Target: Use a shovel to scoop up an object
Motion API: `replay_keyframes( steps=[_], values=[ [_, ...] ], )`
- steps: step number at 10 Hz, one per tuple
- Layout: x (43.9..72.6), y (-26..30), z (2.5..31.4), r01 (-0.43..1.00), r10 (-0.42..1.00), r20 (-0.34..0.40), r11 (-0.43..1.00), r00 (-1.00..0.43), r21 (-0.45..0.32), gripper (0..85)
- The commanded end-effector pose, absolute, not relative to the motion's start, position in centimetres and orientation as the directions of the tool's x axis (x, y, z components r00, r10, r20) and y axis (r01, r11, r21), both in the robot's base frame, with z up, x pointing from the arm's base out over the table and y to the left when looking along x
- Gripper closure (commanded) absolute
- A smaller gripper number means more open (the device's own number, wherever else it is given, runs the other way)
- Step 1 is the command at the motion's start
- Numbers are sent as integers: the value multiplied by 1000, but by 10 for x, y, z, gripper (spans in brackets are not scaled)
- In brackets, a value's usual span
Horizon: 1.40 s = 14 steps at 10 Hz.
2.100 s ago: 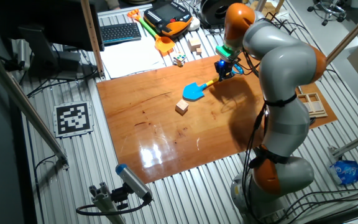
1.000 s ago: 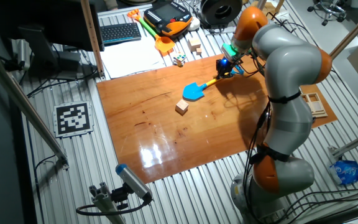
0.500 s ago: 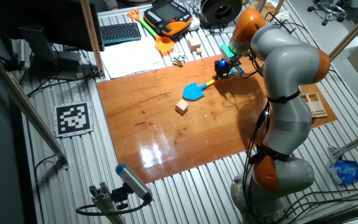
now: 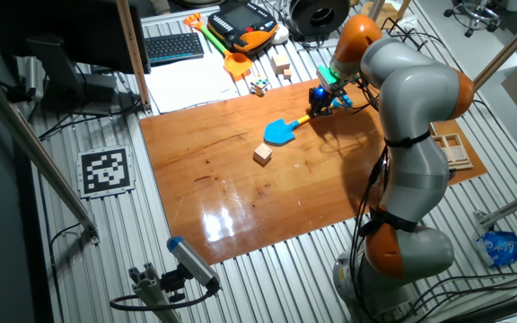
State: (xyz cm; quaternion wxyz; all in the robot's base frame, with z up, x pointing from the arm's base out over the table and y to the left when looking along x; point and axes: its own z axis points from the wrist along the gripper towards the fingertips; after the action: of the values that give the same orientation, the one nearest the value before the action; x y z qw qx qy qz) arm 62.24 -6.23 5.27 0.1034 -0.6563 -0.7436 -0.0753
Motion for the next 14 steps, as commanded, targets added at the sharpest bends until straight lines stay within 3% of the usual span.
replay_keyframes(
  steps=[1, 8, 14],
  values=[
    [622, -62, 52, 991, 961, 249, 128, -117, -26, 510],
    [622, -54, 59, 994, 962, 254, 110, -100, -25, 510],
    [636, -54, 46, 993, 958, 264, 120, -111, -17, 510]
  ],
)
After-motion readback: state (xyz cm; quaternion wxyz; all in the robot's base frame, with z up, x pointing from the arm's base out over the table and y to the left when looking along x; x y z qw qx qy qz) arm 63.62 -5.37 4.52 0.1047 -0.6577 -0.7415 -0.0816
